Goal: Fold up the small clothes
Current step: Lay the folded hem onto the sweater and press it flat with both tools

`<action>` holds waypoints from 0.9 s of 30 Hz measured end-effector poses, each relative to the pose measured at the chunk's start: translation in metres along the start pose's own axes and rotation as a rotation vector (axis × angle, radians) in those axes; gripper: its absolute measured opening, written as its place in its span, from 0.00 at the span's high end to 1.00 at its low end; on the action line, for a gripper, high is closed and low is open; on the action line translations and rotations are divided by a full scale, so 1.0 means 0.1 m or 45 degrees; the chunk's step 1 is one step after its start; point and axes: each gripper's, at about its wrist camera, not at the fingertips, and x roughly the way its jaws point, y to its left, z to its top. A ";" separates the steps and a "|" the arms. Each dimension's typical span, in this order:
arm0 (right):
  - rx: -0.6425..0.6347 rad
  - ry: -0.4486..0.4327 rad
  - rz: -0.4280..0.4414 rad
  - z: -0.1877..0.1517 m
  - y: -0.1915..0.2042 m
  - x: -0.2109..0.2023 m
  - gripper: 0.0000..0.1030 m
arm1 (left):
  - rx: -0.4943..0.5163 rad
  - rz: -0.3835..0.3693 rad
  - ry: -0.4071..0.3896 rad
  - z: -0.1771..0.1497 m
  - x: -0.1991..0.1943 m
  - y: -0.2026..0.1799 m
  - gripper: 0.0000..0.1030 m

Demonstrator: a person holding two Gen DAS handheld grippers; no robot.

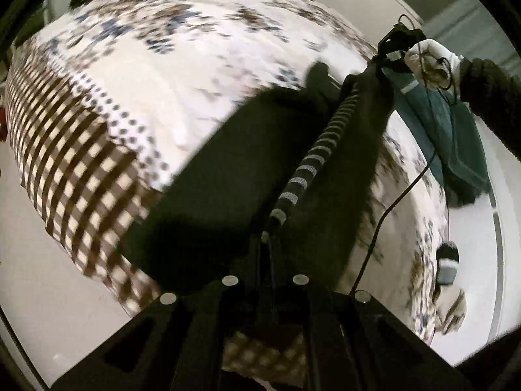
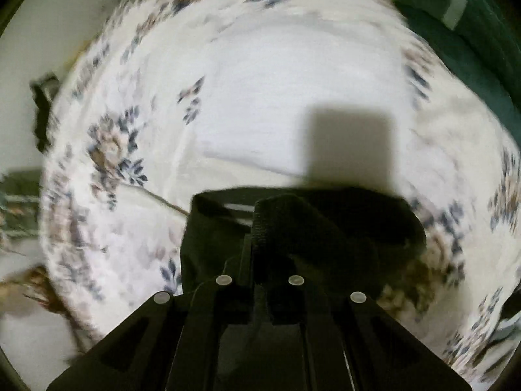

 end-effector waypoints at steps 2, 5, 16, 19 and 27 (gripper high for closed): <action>-0.028 0.008 -0.078 0.10 0.37 0.26 0.95 | -0.052 -0.009 0.001 0.07 0.10 0.26 0.99; -0.011 0.009 -0.145 0.21 0.70 0.53 0.95 | -0.140 -0.007 0.003 0.15 0.19 0.60 1.00; 0.027 0.180 -0.070 -0.09 0.91 0.94 0.57 | -0.069 -0.087 0.134 0.38 0.32 0.87 0.46; 0.024 0.254 0.062 -0.66 0.88 0.86 0.52 | 0.011 -0.128 0.159 0.38 0.40 0.74 0.33; -0.010 0.563 0.290 -2.33 1.15 1.32 0.52 | 0.141 -0.002 0.205 0.30 0.62 0.39 0.33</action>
